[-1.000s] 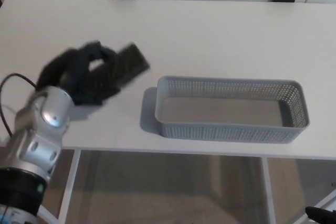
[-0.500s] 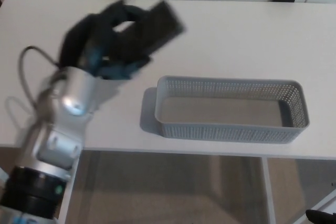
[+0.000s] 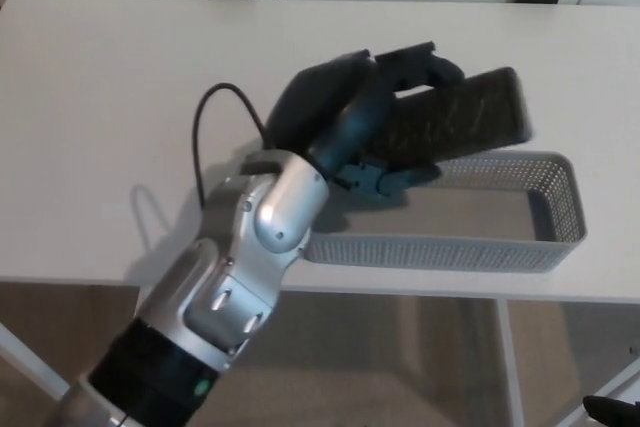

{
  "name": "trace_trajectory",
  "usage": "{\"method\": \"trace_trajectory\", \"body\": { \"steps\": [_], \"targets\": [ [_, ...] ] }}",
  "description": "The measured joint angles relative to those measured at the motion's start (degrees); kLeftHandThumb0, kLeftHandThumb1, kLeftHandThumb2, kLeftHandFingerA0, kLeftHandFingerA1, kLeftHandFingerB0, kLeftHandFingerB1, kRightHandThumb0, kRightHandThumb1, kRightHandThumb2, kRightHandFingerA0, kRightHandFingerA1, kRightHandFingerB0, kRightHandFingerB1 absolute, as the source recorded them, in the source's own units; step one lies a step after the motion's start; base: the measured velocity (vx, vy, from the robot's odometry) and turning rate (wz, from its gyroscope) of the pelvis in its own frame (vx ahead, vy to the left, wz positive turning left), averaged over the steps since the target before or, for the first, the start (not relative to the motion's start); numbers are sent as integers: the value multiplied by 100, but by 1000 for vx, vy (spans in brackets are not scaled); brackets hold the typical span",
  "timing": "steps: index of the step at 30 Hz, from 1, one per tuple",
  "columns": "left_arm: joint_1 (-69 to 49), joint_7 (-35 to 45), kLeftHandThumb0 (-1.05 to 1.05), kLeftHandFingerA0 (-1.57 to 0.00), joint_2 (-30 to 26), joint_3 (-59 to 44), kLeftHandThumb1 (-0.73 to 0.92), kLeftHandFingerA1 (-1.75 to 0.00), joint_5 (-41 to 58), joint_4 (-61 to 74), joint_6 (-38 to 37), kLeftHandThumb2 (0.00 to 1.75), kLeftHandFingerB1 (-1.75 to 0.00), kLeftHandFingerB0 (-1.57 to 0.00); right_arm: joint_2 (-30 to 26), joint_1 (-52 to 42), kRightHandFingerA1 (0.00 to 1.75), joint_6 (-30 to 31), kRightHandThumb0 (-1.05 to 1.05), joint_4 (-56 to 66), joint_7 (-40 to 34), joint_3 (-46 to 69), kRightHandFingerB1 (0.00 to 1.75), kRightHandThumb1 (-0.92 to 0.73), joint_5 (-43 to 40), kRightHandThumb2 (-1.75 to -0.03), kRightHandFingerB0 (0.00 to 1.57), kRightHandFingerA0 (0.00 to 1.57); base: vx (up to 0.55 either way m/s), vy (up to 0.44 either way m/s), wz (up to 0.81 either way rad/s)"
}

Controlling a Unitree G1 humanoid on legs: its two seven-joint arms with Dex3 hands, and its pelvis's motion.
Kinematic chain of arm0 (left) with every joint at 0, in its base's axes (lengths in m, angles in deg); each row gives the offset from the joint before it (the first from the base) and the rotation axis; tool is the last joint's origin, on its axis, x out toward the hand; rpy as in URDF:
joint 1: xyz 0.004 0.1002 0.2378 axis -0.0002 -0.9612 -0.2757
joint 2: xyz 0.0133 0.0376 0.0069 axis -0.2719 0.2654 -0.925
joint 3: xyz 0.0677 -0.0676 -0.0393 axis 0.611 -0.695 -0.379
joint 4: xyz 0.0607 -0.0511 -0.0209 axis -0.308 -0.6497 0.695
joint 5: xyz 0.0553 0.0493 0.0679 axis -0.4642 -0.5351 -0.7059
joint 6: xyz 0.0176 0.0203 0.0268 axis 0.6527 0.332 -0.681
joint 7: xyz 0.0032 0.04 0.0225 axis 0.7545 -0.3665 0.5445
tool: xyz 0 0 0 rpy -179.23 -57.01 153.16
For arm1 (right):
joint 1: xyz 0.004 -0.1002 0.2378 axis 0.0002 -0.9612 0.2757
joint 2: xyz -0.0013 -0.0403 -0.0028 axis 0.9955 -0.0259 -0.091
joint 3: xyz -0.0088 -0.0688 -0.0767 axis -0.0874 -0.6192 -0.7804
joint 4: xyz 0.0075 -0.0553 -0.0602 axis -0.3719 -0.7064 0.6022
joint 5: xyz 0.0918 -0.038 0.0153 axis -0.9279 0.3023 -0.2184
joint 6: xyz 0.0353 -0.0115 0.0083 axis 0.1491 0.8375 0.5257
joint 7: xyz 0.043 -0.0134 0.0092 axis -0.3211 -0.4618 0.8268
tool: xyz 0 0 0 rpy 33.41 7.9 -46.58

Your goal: The robot walks towards a desk on which an eraser is kept on the left hand side and a container is kept on the right hand side. The robot picks up the eraser using its left hand and places it in the container.

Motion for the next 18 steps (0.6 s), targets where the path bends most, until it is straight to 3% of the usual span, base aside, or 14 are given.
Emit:
{"method": "trace_trajectory", "body": {
  "steps": [1,2,3,4,5,6,8,10,11,12,13,14,15,18],
  "targets": [
    [11,0,-30,-87,27,22,75,-131,-24,-42,10,64,-71,-65,-8,5,43,0,-18,1,-2,-8,37,-65,7,-58,36,47,0,0,0],
    [19,0,-53,-64,42,30,50,-87,-41,-69,23,81,-45,-18,-12,7,43,0,-18,5,-5,-14,38,-64,12,-58,36,48,0,0,0],
    [43,18,-53,-64,64,47,50,-87,-60,-118,46,81,-45,-18,-15,13,43,0,-18,19,-16,-30,38,-64,27,-58,36,48,0,0,0],
    [58,54,-73,-4,67,56,47,-42,-60,-132,60,87,-18,-2,-17,19,44,0,-17,23,-22,-42,38,-65,36,-59,36,47,0,0,0],
    [90,149,-94,0,49,102,55,-1,-70,-135,113,92,0,0,-17,30,44,-1,-16,24,-26,-55,38,-65,47,-58,36,47,0,0,0],
    [118,237,-91,0,8,172,62,0,-103,-127,179,59,0,0,-17,38,44,-1,-16,26,-27,-66,38,-65,55,-59,36,46,0,0,0],
    [161,404,-95,0,-114,340,49,0,-189,-104,295,88,0,0,-17,48,43,-1,-16,33,-29,-88,38,-65,68,-59,36,47,0,0,0],
    [201,545,-97,0,-185,442,49,0,-253,-82,383,89,0,0,-17,50,43,0,-17,42,-30,-92,38,-65,75,-59,36,47,0,0,0],
    [227,645,-100,0,-249,500,65,0,-294,-56,435,59,0,0,-17,54,43,0,-16,45,-32,-95,38,-65,82,-59,36,47,0,0,0],
    [242,721,-99,0,-304,535,67,0,-322,-40,472,60,0,0,-17,56,43,0,-16,49,-36,-96,38,-66,89,-59,36,47,0,0,0],
    [258,804,-99,0,-366,571,51,0,-355,-27,515,89,0,0,-19,57,44,0,-16,52,-40,-97,38,-66,95,-59,35,46,0,0,0],
    [271,885,-99,0,-423,599,51,0,-391,-13,559,89,0,0,-23,59,44,-1,-16,53,-42,-97,38,-66,98,-59,35,46,0,0,0],
    [278,952,-103,0,-474,622,72,0,-418,3,592,61,0,0,-27,62,43,-1,-17,52,-42,-96,38,-66,99,-59,35,46,0,0,0],
    [253,1148,-104,0,-576,620,80,0,-472,208,713,64,0,0,-36,75,43,-3,-16,37,-41,-96,38,-65,101,-59,36,46,0,0,0]
  ]
}}
